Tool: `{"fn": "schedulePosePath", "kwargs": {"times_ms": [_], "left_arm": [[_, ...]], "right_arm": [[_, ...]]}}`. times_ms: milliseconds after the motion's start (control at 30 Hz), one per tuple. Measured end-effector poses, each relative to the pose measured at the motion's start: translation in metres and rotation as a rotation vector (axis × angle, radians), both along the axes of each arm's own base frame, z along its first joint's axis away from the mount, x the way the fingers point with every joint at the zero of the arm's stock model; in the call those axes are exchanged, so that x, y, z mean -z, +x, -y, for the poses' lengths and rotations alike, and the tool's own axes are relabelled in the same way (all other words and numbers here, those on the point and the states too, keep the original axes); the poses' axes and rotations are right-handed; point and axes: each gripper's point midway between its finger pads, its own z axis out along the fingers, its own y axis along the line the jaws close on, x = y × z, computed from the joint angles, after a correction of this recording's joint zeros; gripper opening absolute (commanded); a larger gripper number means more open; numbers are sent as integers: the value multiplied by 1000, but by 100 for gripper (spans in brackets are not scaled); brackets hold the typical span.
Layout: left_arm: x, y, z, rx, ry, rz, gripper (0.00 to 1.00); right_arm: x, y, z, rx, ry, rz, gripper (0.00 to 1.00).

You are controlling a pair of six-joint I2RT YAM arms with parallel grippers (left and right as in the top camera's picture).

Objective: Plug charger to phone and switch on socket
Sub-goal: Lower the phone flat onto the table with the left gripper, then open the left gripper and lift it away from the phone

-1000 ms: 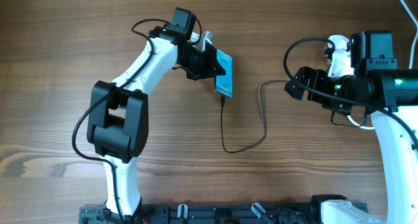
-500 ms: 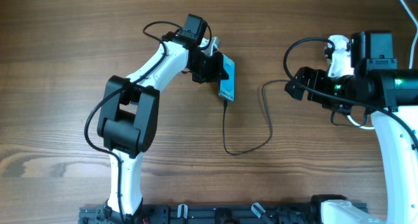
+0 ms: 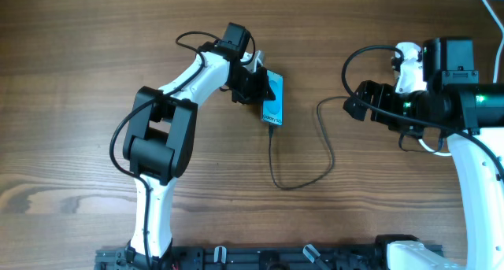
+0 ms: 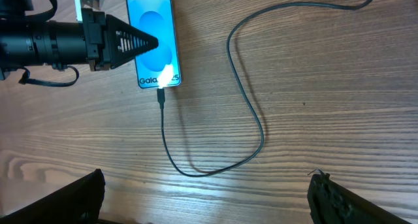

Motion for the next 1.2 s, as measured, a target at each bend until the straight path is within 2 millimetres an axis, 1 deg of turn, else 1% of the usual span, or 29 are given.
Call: {"fn": "schedulePosePath", "kwargs": {"times_ms": [33, 67, 200, 267, 367, 433, 467, 533, 567, 667, 733, 800, 833, 867, 900, 933, 967, 1000, 1033, 1067, 1100, 1133, 1167, 1200], "left_arm": [[1, 0, 0, -1, 3, -2, 24], [2, 0, -1, -1, 5, -3, 29], [6, -3, -4, -4, 24, -19, 38], [9, -7, -8, -7, 47, -33, 41], [10, -11, -10, -7, 61, -54, 43], [10, -14, -12, -8, 71, -70, 59], [9, -15, -12, -7, 74, -75, 60], [6, -17, -14, -8, 86, -81, 57], [6, -19, -16, -9, 93, -88, 59], [6, -25, -27, -27, 117, -134, 66], [4, -24, -46, -60, 152, -150, 71], [-5, -18, -65, -100, 182, -133, 78], [-13, -16, -73, -114, 194, -118, 81], [-26, -12, -84, -139, 215, -82, 85], [-52, -5, -98, -172, 239, -10, 100], [-80, 0, -107, -200, 248, 66, 100], [-112, 2, -116, -223, 262, 158, 100], [-152, 1, -126, -257, 281, 266, 100], [-183, -2, -136, -287, 299, 353, 100], [-210, -10, -148, -329, 330, 424, 100], [-231, -18, -160, -367, 359, 476, 100], [-247, -26, -172, -405, 399, 515, 100], [-257, -34, -182, -428, 429, 536, 100], [-260, -40, -188, -439, 454, 542, 100]], "right_arm": [[0, 0, 0, 0, 0, 0, 100], [0, 0, 0, 0, 0, 0, 100], [0, 0, 0, 0, 0, 0, 100], [0, 0, 0, 0, 0, 0, 100], [0, 0, 0, 0, 0, 0, 100], [0, 0, 0, 0, 0, 0, 100], [0, 0, 0, 0, 0, 0, 100], [0, 0, 0, 0, 0, 0, 100], [0, 0, 0, 0, 0, 1, 100], [-1, 4, 1, 4, -8, 19, 100], [0, 6, 6, 23, -32, 19, 100], [2, 7, 13, 46, -65, 18, 100], [2, 7, 15, 54, -75, 17, 100], [3, 7, 19, 71, -95, 16, 100], [4, 9, 23, 85, -116, 18, 100], [4, 10, 27, 103, -138, 20, 100], [6, 10, 33, 130, -164, 13, 100], [9, 11, 39, 151, -191, -4, 100], [15, 12, 47, 174, -221, -47, 100], [18, 18, 54, 196, -242, -78, 100], [21, 25, 62, 213, -260, -97, 100], [23, 38, 72, 237, -287, -101, 100], [24, 46, 79, 256, -309, -94, 100], [25, 54, 86, 274, -329, -83, 100]]}}
